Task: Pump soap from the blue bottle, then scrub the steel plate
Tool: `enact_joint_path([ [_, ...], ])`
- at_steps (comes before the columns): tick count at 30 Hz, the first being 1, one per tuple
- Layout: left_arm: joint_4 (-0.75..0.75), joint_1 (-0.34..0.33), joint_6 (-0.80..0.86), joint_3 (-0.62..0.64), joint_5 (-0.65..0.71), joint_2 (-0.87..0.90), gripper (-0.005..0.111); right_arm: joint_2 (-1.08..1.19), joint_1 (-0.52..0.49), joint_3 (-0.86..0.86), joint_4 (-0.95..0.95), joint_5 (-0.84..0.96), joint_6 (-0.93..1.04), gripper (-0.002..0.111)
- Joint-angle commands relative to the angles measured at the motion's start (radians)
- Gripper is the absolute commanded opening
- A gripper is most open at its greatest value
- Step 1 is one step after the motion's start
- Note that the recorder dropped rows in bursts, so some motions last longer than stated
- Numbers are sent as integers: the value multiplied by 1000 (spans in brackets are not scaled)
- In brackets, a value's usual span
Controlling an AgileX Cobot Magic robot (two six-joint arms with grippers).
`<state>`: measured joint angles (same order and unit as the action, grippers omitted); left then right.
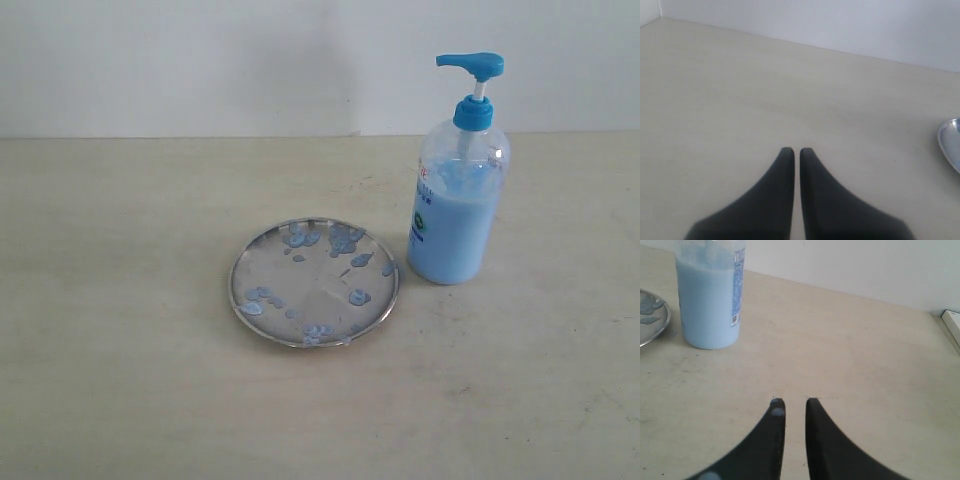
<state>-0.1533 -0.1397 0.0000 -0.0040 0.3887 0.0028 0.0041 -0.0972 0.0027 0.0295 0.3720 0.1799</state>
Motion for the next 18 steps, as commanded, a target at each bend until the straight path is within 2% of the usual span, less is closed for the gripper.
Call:
enact_joint_path([
  [1,-7,45,-8,4,-8,-3,4,-4,-4,-3,8,-6,6,5],
  [18,-7,51,-8,4,-8,-3,4,-4,-4,-3,8,-6,6,5],
])
